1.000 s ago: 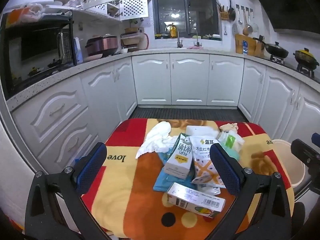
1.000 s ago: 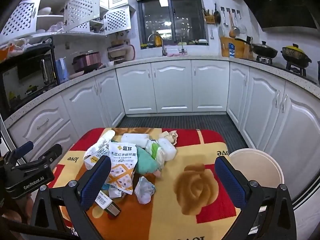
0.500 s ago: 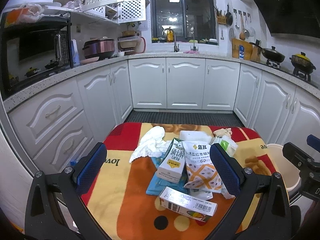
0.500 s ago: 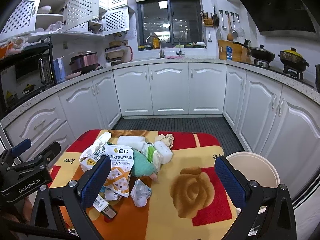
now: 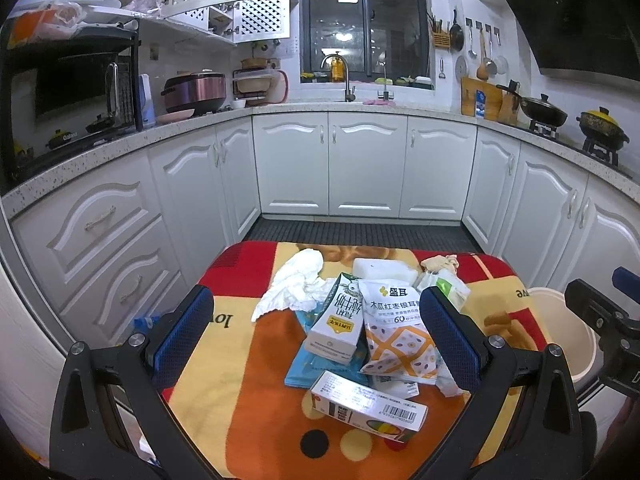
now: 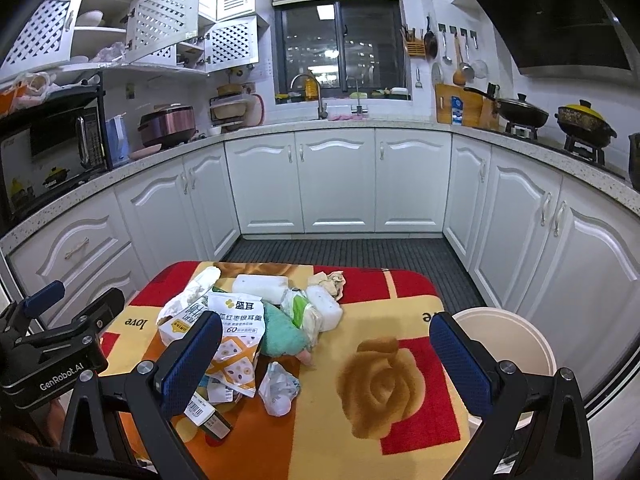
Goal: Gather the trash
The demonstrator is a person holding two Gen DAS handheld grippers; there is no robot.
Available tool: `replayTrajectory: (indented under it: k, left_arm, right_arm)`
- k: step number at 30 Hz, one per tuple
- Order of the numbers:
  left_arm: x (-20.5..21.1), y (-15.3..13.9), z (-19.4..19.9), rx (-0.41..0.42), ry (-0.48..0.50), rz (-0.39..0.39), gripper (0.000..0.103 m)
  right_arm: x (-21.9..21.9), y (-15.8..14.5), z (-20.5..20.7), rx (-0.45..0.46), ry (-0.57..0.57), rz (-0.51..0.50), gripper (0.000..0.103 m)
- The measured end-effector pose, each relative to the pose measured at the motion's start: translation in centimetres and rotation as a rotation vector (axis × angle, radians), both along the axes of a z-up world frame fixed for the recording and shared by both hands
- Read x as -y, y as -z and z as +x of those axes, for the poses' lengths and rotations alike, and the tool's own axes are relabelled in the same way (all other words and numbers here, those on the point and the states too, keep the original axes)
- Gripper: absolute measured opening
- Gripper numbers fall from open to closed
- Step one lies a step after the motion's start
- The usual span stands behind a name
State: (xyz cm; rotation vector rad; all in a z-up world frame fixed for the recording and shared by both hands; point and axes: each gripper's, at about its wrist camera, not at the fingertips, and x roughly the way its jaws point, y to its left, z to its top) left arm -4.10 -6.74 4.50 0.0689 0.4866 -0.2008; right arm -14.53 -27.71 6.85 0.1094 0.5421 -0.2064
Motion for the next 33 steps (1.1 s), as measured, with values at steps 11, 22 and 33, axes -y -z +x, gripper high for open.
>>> replayTrajectory:
  k: [11, 22, 33]
  left_arm:
    - [0.06, 0.01, -0.13, 0.011, 0.001, -0.004, 0.102]
    - [0.19, -0.01, -0.2, 0.015, -0.002, -0.007, 0.102]
    - [0.27, -0.36, -0.22, 0.028, -0.012, -0.006, 0.102]
  right_arm:
    - [0.3, -0.11, 0.04, 0.001, 0.01, -0.007, 0.103]
    - [0.71, -0.24, -0.11, 0.01, 0.022, -0.009, 0.103]
    - [0.87, -0.27, -0.21, 0.014, 0.021, -0.012, 0.103]
